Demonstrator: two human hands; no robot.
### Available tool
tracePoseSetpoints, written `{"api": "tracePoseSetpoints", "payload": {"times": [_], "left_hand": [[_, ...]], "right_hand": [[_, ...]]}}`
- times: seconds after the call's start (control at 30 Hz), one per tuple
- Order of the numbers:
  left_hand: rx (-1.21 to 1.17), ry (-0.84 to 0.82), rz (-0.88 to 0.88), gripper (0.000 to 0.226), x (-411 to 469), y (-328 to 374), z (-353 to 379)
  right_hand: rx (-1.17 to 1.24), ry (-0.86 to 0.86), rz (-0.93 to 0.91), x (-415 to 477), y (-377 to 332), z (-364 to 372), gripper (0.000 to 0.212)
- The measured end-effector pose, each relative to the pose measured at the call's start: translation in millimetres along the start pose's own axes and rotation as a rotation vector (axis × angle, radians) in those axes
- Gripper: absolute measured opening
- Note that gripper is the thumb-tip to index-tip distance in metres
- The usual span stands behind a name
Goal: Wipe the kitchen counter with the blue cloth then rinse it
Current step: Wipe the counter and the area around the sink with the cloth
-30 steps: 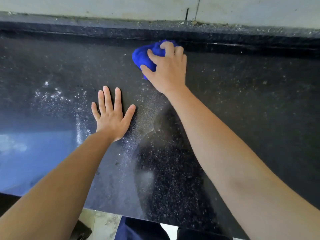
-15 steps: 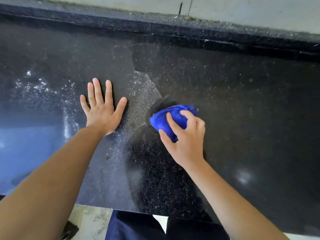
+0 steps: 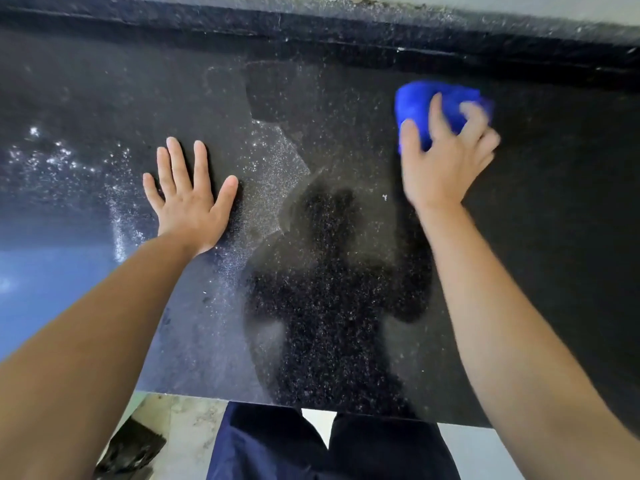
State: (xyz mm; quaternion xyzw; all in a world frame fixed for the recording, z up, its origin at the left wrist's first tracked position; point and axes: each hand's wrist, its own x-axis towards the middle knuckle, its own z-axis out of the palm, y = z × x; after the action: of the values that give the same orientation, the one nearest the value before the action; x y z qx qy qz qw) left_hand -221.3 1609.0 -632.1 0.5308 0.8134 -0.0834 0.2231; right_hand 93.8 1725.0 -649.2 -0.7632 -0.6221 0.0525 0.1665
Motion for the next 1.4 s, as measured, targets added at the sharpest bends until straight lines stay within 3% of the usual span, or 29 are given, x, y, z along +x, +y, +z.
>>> {"api": "tracePoseSetpoints", "payload": {"times": [0.07, 0.17, 0.27, 0.33, 0.47, 0.53, 0.67, 0.77, 0.87, 0.93, 1.03, 1.17, 1.27, 1.4], "left_hand": [[0.003, 0.0, -0.002, 0.076, 0, 0, -1], [0.0, -0.013, -0.011, 0.076, -1, 0, -1], [0.004, -0.018, -0.012, 0.076, -2, 2, -1], [0.003, -0.015, -0.015, 0.076, -1, 4, -2], [0.008, -0.018, -0.022, 0.077, 0, 5, -3], [0.005, -0.005, -0.019, 0.076, 0, 4, -2], [0.0, -0.006, -0.024, 0.074, -1, 4, 0], [-0.031, 0.006, -0.029, 0.072, 0, 2, 1], [-0.08, 0.034, -0.009, 0.07, -1, 3, 1], [-0.141, 0.045, 0.016, 0.068, -3, 1, -1], [-0.186, 0.067, 0.106, 0.066, -11, -17, -5], [0.009, 0.21, 0.188, 0.063, -35, -38, 2], [0.038, 0.207, 0.139, 0.063, -47, -71, 7], [-0.024, 0.189, 0.031, 0.067, -58, -107, 8]], "right_hand": [[0.051, -0.029, -0.169, -67, -7, -7, 0.049], [0.119, -0.247, -0.393, -145, -9, -25, 0.046], [0.128, -0.301, -0.605, -132, 6, -29, 0.045], [0.097, -0.225, -0.578, -86, 6, -17, 0.045], [0.005, -0.103, -0.194, 11, -40, 16, 0.054], [-0.025, -0.117, -0.139, 28, -66, 28, 0.057], [0.072, -0.183, -0.412, -47, -78, 17, 0.05], [0.206, -0.339, -0.633, -135, -53, -7, 0.044], [0.233, -0.409, -0.869, -148, -28, -14, 0.042], [0.212, -0.326, -0.796, -116, -19, -6, 0.041], [0.103, -0.148, -0.402, -43, -32, 8, 0.047], [-0.011, -0.197, -0.196, 30, -88, 19, 0.056], [-0.029, -0.201, -0.249, 7, -140, 39, 0.057], [0.181, -0.241, -0.65, -120, -151, 34, 0.045]]}}
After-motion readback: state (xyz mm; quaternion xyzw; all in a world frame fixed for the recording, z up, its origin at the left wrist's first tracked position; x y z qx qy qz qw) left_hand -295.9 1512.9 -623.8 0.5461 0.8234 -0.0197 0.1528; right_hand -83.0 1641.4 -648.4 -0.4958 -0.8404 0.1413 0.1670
